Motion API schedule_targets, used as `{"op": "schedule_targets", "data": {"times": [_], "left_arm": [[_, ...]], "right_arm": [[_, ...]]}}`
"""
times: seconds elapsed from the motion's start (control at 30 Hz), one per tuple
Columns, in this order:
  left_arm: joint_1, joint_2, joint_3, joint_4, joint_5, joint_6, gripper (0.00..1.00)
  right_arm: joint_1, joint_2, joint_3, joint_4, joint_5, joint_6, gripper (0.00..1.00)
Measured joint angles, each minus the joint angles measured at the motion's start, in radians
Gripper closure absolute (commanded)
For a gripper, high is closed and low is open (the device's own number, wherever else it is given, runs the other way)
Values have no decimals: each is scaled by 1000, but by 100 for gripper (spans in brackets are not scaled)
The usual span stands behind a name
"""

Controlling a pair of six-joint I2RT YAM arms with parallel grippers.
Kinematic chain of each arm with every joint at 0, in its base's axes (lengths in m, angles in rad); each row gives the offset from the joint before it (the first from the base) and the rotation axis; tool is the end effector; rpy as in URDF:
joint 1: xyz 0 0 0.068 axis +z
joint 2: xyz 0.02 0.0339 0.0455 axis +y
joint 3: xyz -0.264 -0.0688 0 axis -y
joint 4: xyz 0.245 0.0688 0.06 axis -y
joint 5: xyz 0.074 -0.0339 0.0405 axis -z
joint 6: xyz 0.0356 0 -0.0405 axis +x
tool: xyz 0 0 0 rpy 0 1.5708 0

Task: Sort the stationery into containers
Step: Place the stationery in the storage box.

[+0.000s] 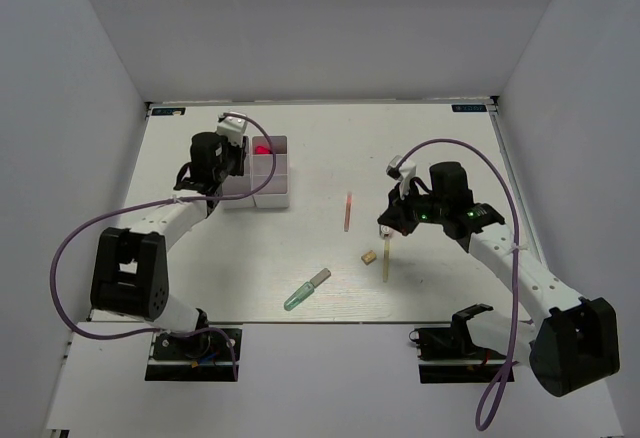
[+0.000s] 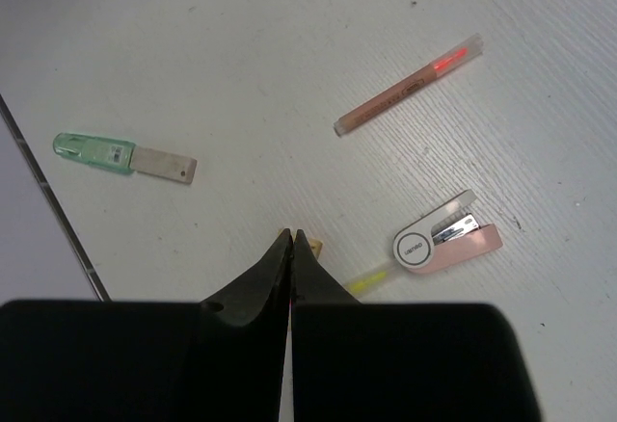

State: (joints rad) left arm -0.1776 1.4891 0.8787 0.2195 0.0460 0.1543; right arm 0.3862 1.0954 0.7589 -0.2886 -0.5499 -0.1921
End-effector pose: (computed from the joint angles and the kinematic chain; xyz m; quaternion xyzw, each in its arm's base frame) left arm 0.3293 -0.0608 0.2436 0.1498 0.8172 -0.0256 0.5559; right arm 0.2106 0.1057 0.2629 -0.3628 0.7860 0.2830 0.4128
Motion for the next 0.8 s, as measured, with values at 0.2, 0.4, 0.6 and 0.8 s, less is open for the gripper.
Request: {"op": "schedule_targets", "data": {"times": [0.2, 0.4, 0.6, 0.8], "left_arm": [[7, 14, -37, 17, 6, 4, 91], [12, 14, -40, 27, 7, 3, 54], [13, 14, -42, 25, 0, 3, 40], [13, 3, -42, 3, -9, 0, 79]], "right_arm": [[0, 7, -3, 0, 0, 0, 100], [0, 12, -3, 0, 0, 0, 100], [-1, 12, -3, 0, 0, 0, 100], [-1, 12, -3, 0, 0, 0, 100]]}}
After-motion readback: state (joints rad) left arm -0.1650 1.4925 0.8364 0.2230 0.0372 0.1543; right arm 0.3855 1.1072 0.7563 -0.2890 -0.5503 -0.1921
